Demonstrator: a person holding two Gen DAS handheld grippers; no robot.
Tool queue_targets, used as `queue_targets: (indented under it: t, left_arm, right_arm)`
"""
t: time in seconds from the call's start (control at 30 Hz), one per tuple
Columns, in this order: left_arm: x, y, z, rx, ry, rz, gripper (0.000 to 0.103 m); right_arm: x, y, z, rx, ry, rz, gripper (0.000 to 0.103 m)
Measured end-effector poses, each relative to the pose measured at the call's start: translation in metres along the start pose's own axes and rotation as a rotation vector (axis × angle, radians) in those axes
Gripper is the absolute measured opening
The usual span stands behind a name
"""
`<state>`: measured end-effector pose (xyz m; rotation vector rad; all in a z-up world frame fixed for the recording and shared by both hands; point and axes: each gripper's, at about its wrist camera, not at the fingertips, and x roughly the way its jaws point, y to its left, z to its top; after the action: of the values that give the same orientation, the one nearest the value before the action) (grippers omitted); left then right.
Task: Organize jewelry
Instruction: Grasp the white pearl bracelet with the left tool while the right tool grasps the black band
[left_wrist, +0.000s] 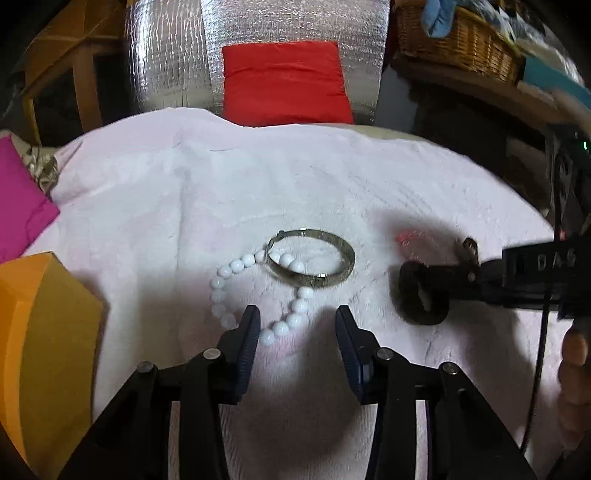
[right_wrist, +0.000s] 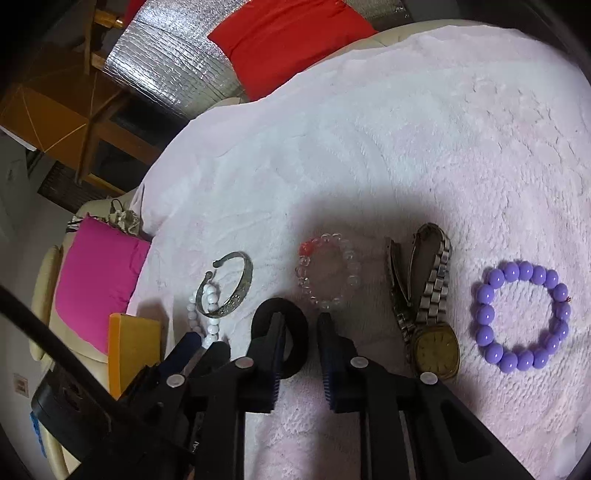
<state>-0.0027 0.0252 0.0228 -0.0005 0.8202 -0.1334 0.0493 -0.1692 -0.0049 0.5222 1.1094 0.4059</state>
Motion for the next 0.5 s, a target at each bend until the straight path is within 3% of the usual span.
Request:
queue_targets:
  t: [0.13, 0.5]
  left_arm:
    - [0.006, 0.005, 0.001, -0.013, 0.023, -0.029, 0.016]
    - [-0.009, 0.006, -0.008, -0.017, 0.113, -0.028, 0.014]
  right_arm:
    - [0.000, 0.000, 0.000, -0.006, -0.005, 0.005, 0.012]
    - [-0.025, 0.004, 0.000, -0.018, -0.030, 0.070, 0.012]
